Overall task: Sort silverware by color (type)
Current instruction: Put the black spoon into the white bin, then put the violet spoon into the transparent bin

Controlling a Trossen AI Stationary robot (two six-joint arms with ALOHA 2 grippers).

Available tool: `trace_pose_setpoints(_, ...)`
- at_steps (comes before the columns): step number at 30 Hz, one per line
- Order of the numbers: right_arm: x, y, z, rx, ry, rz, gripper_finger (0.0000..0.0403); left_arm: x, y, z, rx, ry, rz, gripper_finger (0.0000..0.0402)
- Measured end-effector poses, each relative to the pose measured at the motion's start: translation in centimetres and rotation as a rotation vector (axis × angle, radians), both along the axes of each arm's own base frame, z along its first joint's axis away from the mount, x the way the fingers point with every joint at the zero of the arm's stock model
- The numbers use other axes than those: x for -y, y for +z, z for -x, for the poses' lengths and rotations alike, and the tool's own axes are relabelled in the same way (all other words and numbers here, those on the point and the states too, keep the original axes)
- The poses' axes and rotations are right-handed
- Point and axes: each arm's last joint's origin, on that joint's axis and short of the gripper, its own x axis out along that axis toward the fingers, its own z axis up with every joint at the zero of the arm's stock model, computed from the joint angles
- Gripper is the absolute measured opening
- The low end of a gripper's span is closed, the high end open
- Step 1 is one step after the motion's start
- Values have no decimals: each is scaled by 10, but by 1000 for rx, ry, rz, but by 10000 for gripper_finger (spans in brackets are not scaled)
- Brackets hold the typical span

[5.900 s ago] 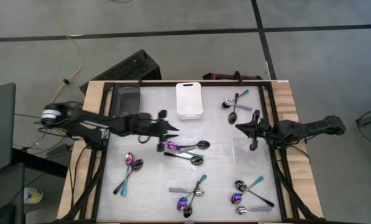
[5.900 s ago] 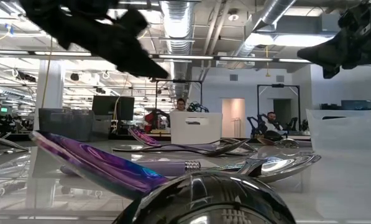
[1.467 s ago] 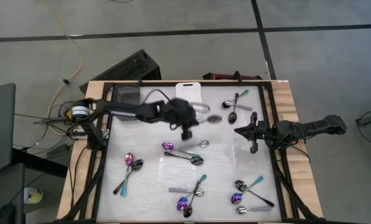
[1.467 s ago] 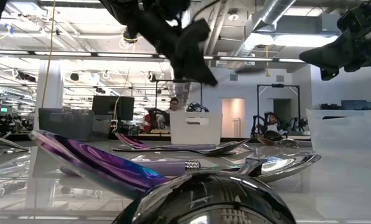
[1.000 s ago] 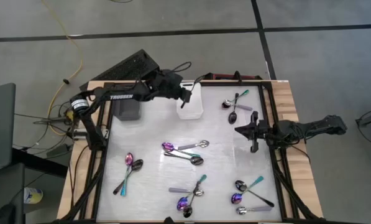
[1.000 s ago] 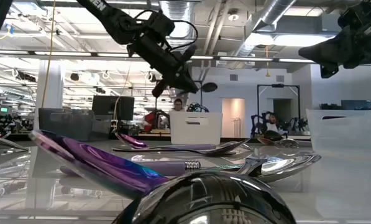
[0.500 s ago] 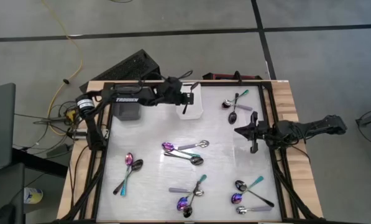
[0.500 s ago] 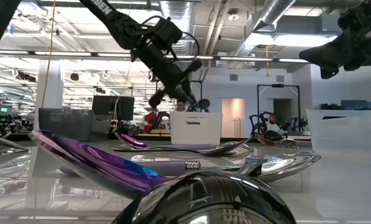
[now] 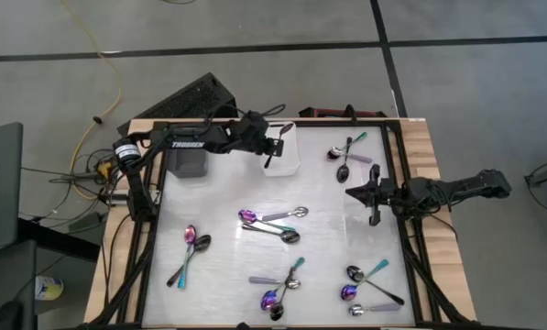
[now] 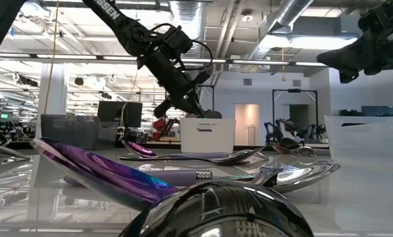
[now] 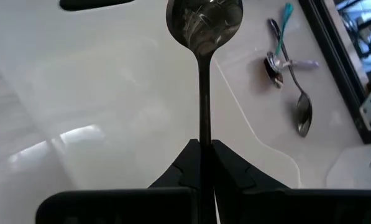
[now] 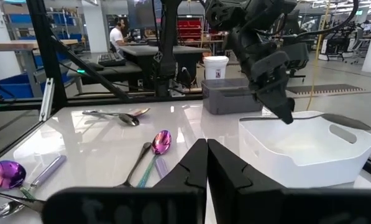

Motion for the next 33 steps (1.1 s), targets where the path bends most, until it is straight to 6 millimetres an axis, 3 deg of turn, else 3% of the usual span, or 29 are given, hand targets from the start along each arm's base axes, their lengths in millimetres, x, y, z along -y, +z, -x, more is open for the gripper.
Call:
trace_pose_setpoints(9,0,0,0,0,0,3,33,0,0,0,-18,-42,-36,6)
trace_pose_setpoints(23,0,0,0,1,-1,0,33,-3,3,-1,11,-46,-56,102)
trace_pose_setpoints(33,0,-1,0,-2,-2,-59,36,-17,50,-11,63,-177,-183,116)
